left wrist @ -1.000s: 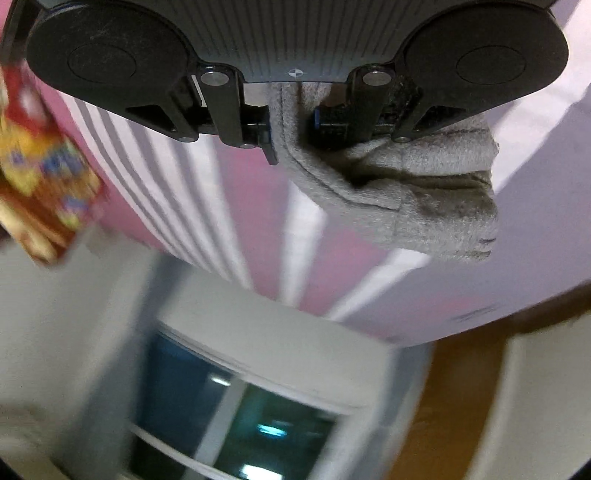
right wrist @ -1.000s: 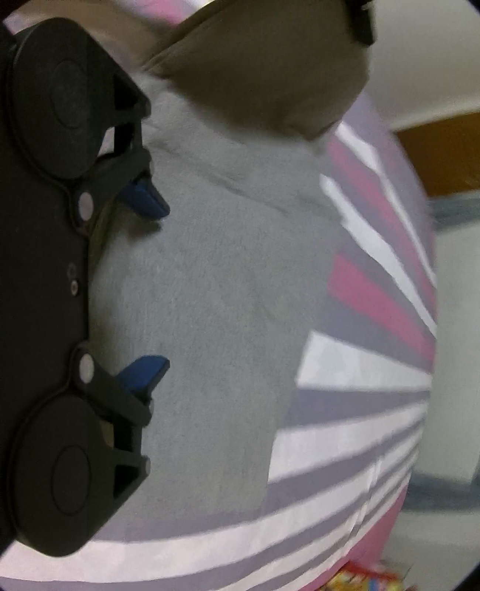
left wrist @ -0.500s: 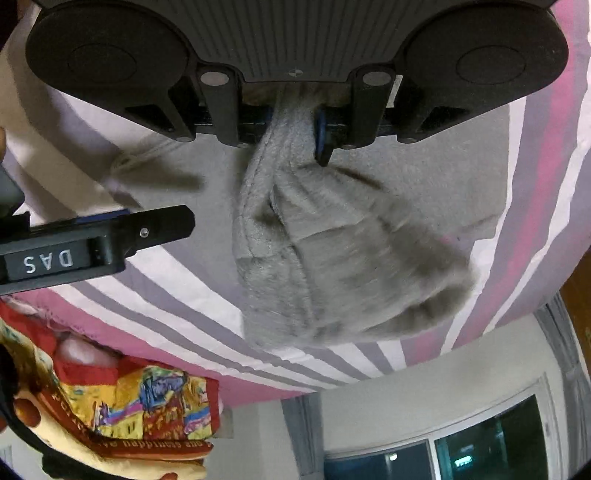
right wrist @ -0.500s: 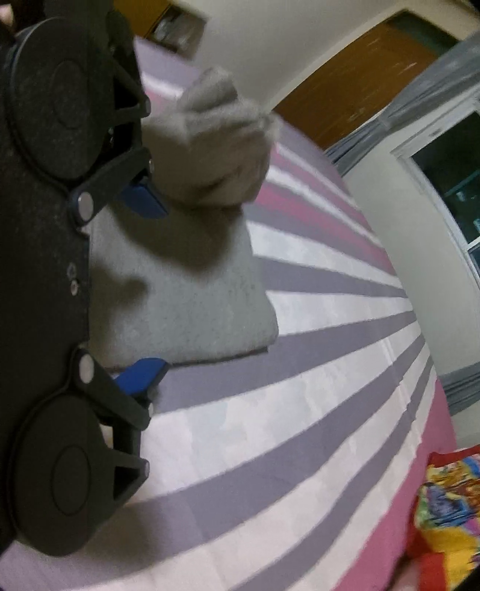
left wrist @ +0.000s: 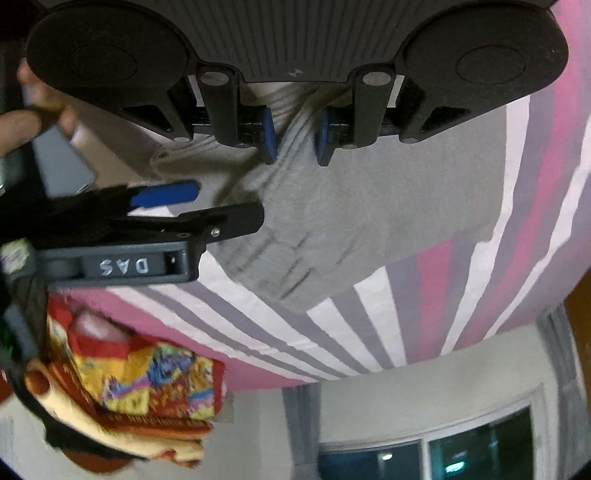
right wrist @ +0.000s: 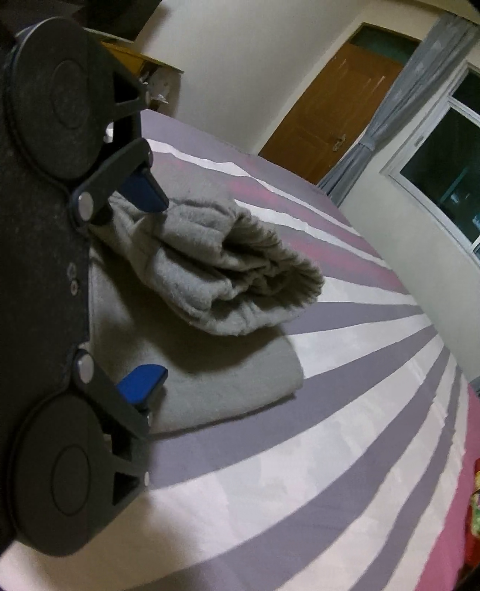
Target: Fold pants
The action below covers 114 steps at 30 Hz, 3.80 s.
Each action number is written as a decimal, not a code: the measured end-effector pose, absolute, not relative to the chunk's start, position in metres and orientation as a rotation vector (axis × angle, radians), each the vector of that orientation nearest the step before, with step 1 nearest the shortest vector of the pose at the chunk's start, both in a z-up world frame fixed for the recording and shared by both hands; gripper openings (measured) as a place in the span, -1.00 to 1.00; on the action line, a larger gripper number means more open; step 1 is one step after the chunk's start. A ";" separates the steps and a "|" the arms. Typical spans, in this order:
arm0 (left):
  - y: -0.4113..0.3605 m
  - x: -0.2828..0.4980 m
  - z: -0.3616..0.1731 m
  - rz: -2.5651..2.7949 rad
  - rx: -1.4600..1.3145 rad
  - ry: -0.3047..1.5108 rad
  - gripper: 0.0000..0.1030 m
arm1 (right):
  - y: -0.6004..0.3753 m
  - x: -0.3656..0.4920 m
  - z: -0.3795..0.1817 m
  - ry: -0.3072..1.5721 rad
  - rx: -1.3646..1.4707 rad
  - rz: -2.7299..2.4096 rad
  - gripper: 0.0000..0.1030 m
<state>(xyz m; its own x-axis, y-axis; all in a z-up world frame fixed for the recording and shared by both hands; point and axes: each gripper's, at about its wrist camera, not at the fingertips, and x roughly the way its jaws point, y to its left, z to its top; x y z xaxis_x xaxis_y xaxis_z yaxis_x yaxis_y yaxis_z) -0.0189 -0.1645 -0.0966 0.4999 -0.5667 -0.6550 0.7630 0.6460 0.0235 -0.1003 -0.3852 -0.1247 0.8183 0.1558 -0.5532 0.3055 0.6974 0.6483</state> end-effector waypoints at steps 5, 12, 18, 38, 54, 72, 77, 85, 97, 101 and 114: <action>-0.135 -0.003 -0.088 -0.756 0.217 0.667 -0.57 | -0.378 -0.089 -0.125 0.636 0.833 -0.095 0.73; -0.094 0.035 -0.125 -0.596 0.102 0.794 -0.56 | -0.355 -0.084 -0.121 0.644 0.670 -0.190 -0.06; -0.088 0.036 -0.138 -0.578 0.062 0.781 -0.56 | -0.327 -0.104 -0.084 0.527 0.448 -0.174 -0.12; -0.099 0.032 -0.146 -0.616 0.091 0.820 -0.56 | -0.355 -0.129 -0.109 0.591 0.465 -0.322 0.26; -0.116 0.032 -0.156 -0.655 0.069 0.857 -0.51 | -0.333 -0.100 -0.123 0.709 0.192 -0.279 -0.20; -0.131 0.045 -0.139 -0.615 0.152 0.830 -0.50 | -0.326 -0.095 -0.082 0.599 0.159 -0.262 -0.08; -0.143 0.069 -0.137 -0.606 0.163 0.832 -0.50 | -0.330 -0.059 -0.069 0.589 0.142 -0.232 -0.08; -0.174 0.111 -0.143 -0.604 0.204 0.834 -0.50 | -0.346 -0.007 -0.080 0.627 0.133 -0.256 -0.08; -0.205 0.156 -0.162 -0.575 0.203 0.837 -0.50 | -0.361 0.012 -0.126 0.685 0.054 -0.297 0.01; -0.204 0.154 -0.165 -0.577 0.207 0.834 -0.50 | -0.366 0.012 -0.134 0.687 0.077 -0.296 0.05; -0.161 0.070 -0.156 -0.603 0.238 0.793 -0.50 | -0.336 -0.043 -0.096 0.646 0.060 -0.266 0.13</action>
<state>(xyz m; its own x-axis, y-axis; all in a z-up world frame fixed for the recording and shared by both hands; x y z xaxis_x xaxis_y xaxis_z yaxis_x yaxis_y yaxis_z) 0.0704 -0.1609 -0.1559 0.5453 -0.4164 -0.7275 0.5895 0.8075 -0.0204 -0.0434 -0.3361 -0.0956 0.7655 -0.2264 -0.6023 0.2639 0.9642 -0.0270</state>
